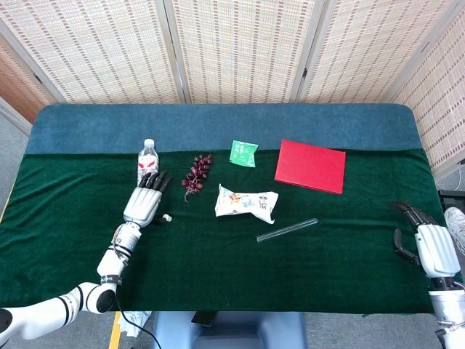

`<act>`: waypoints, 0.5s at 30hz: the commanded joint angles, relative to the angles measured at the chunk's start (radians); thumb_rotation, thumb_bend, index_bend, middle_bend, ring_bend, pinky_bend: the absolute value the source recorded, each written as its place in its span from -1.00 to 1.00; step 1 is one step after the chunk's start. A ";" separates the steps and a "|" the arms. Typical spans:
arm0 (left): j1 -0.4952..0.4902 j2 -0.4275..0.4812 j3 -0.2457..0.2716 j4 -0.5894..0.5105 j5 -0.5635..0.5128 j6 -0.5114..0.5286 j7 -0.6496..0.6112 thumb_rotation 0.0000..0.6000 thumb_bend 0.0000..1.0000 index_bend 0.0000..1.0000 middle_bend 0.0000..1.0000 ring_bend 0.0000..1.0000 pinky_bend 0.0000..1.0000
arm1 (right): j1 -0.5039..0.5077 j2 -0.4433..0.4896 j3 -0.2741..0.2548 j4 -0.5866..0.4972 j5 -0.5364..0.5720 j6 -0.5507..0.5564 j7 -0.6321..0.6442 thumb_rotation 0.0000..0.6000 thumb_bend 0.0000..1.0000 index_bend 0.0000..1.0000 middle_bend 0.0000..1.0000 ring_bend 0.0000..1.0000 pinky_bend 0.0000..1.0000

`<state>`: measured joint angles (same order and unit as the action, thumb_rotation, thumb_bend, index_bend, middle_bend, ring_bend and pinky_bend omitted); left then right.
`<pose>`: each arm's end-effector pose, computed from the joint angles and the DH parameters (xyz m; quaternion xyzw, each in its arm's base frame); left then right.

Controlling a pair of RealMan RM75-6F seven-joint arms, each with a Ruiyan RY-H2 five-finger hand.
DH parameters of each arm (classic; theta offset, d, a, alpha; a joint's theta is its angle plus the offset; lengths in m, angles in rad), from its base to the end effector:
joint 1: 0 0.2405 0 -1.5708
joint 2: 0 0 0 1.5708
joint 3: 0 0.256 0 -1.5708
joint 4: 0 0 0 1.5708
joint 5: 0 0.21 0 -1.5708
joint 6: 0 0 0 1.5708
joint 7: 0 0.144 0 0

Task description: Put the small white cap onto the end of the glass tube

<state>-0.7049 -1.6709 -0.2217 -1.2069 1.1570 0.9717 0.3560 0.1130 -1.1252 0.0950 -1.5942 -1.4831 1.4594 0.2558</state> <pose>-0.1841 0.3697 -0.0237 -0.7226 -0.3450 -0.3480 0.4875 -0.3083 -0.1994 0.1629 0.5388 -0.4472 0.4715 0.5361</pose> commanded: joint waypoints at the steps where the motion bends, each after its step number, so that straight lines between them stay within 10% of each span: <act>1: -0.003 0.000 -0.001 -0.001 -0.004 0.000 0.002 1.00 -0.61 -1.00 -1.00 -1.00 -1.00 | -0.002 -0.001 -0.001 0.002 0.001 0.001 0.002 1.00 0.40 -0.56 -0.53 -0.48 -0.44; 15: 0.013 0.050 0.003 -0.082 0.021 0.059 -0.027 1.00 -0.61 -1.00 -1.00 -1.00 -1.00 | -0.008 0.001 0.002 0.013 0.002 0.007 0.016 1.00 0.40 -0.56 -0.53 -0.47 -0.44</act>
<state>-0.7030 -1.6375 -0.2225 -1.2661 1.1633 1.0109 0.3391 0.1049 -1.1246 0.0967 -1.5815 -1.4805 1.4661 0.2717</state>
